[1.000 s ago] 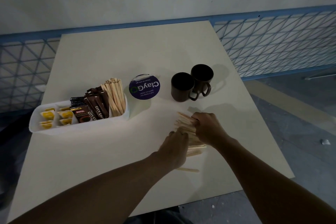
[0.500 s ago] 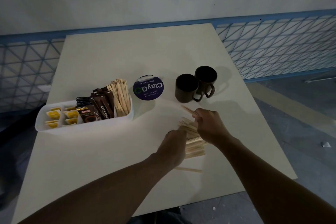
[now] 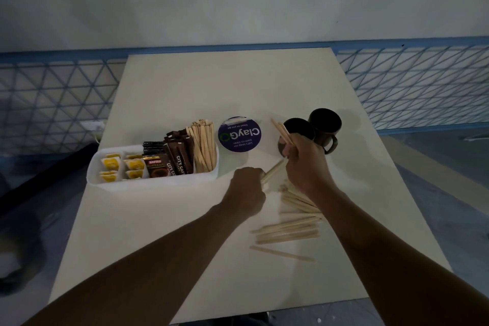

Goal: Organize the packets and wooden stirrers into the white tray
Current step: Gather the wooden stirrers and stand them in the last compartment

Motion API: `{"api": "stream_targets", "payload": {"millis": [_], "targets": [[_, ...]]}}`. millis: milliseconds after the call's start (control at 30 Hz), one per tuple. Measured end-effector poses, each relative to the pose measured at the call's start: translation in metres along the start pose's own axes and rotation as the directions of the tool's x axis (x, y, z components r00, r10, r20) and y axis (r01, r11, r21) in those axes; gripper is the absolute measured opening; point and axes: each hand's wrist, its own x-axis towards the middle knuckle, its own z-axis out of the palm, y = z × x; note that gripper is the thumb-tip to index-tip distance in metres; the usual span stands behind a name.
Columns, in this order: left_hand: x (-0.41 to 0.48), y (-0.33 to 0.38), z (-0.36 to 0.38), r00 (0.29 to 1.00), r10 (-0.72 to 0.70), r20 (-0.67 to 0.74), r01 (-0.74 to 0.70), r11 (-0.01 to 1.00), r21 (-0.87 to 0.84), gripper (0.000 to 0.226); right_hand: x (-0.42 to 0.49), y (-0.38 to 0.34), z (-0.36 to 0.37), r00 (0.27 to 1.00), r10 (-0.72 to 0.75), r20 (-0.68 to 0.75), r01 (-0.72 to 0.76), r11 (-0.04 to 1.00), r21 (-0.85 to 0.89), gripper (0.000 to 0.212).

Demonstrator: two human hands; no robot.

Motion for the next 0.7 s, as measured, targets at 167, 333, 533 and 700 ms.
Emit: {"api": "stream_targets", "payload": {"millis": [167, 333, 533, 700], "targets": [[0.005, -0.019, -0.033, 0.983, -0.160, -0.087, 0.121, 0.931, -0.345, 0.010, 0.011, -0.029, 0.019, 0.998, 0.050, -0.027, -0.046, 0.989, 0.137, 0.026], [0.007, -0.037, -0.065, 0.934, -0.335, -0.124, 0.159, 0.701, -0.696, 0.013, 0.023, -0.056, 0.044, 0.989, 0.145, -0.007, -0.136, 0.941, 0.309, 0.020], [0.010, -0.061, -0.092, 0.882, -0.449, -0.142, 0.129, 0.522, -0.843, 0.027, 0.033, -0.087, 0.076, 0.962, 0.262, 0.076, -0.257, 0.781, 0.570, 0.019], [0.013, -0.074, -0.097, 0.842, -0.510, -0.177, 0.081, 0.444, -0.892, 0.024, 0.037, -0.102, 0.096, 0.937, 0.305, 0.171, -0.333, 0.630, 0.701, 0.020]]}}
